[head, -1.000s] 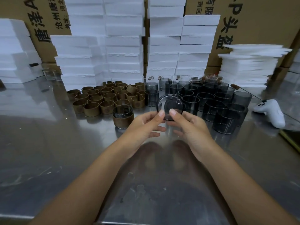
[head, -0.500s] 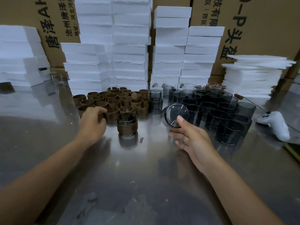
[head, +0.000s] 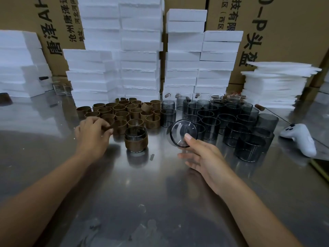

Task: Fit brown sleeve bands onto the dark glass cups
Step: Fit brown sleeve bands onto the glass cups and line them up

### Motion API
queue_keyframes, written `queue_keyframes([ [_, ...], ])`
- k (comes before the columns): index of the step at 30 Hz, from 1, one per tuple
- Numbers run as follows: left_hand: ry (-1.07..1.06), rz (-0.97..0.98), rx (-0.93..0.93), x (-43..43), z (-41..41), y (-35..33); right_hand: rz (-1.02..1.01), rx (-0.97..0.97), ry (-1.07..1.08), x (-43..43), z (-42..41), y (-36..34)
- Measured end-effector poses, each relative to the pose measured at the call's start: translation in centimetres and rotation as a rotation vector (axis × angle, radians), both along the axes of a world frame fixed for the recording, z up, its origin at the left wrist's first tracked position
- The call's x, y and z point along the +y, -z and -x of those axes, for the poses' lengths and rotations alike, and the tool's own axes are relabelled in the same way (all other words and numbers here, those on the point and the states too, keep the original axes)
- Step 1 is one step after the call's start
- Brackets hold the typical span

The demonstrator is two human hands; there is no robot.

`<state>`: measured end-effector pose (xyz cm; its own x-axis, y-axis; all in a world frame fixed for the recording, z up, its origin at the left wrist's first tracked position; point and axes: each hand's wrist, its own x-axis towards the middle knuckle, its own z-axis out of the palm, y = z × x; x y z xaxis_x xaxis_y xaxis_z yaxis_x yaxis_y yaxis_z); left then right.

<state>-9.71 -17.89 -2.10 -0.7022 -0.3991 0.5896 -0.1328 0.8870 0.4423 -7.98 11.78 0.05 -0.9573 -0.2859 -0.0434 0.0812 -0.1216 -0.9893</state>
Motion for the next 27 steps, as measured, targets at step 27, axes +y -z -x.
queue_keyframes([
  [27,0.891,-0.362,0.038,16.6,-2.8,-1.8,0.259,-0.114,0.164,0.3,1.4,0.5],
])
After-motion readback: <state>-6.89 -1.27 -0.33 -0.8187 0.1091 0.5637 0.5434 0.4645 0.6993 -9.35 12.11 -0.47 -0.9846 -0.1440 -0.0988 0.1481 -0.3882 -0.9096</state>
